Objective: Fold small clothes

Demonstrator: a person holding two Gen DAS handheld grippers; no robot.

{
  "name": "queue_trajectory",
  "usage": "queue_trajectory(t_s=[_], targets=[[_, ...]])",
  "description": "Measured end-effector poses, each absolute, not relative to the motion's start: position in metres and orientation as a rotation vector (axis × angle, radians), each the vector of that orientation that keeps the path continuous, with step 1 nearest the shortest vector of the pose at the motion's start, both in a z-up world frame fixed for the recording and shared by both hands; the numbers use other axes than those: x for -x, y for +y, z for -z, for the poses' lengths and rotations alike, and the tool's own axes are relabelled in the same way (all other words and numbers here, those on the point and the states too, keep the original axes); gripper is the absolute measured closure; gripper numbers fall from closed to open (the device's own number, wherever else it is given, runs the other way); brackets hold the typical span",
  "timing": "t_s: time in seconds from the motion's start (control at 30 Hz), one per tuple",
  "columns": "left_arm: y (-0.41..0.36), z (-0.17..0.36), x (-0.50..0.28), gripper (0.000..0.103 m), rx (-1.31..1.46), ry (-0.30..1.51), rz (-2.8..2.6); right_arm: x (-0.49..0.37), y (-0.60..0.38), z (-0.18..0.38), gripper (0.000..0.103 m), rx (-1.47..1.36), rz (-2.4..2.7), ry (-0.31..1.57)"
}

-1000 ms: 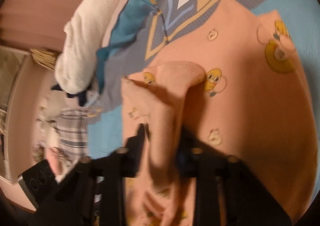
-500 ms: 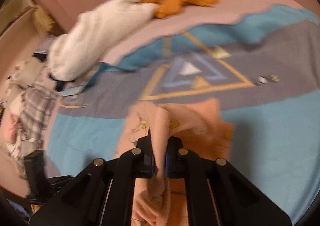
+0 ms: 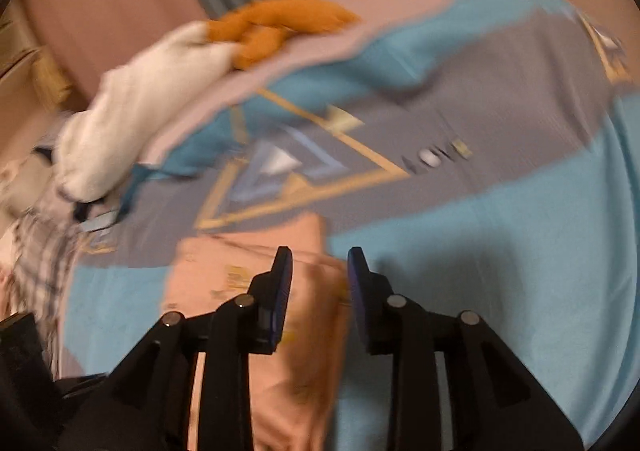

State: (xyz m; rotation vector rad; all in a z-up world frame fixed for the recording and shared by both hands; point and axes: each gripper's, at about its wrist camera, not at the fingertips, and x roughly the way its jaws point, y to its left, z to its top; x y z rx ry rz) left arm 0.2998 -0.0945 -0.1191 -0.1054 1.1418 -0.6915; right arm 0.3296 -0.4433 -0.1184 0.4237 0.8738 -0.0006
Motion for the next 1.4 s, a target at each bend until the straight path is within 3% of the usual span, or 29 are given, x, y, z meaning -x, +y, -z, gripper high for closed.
queue_trajectory(t_s=[0.17, 0.3, 0.43, 0.47, 0.7, 0.8, 0.9, 1.03, 1.27, 1.4], targets=[[-0.111, 0.129, -0.293, 0.058, 0.012, 1.133, 0.687, -0.348, -0.415, 0.135, 0.079, -0.326, -0.102, 1.011], [-0.117, 0.141, -0.293, 0.058, -0.048, 1.14, 0.679, -0.363, -0.414, 0.175, 0.092, -0.295, -0.007, 1.101], [-0.119, 0.141, -0.285, 0.058, -0.101, 1.12, 0.668, -0.358, -0.412, 0.167, 0.09, -0.292, 0.016, 1.079], [-0.118, 0.14, -0.282, 0.058, -0.104, 1.118, 0.668, -0.353, -0.41, 0.16, 0.083, -0.283, 0.013, 1.07], [-0.089, 0.15, -0.265, 0.058, -0.011, 1.146, 0.694, -0.268, -0.383, 0.103, 0.084, -0.211, -0.221, 0.941], [-0.081, 0.149, -0.263, 0.058, 0.046, 1.16, 0.694, -0.241, -0.367, 0.114, 0.084, -0.144, -0.272, 0.979], [-0.076, 0.148, -0.264, 0.058, 0.084, 1.175, 0.69, -0.226, -0.36, 0.149, 0.091, -0.014, -0.212, 1.091], [-0.066, 0.137, -0.265, 0.058, 0.128, 1.159, 0.693, -0.209, -0.37, 0.15, 0.088, -0.045, -0.196, 1.087], [-0.07, 0.107, -0.32, 0.058, 0.186, 1.056, 0.637, -0.202, -0.369, 0.122, 0.084, -0.156, -0.253, 0.943], [-0.087, 0.118, -0.366, 0.058, 0.22, 1.082, 0.576, -0.218, -0.368, 0.125, 0.084, -0.216, -0.26, 0.91]])
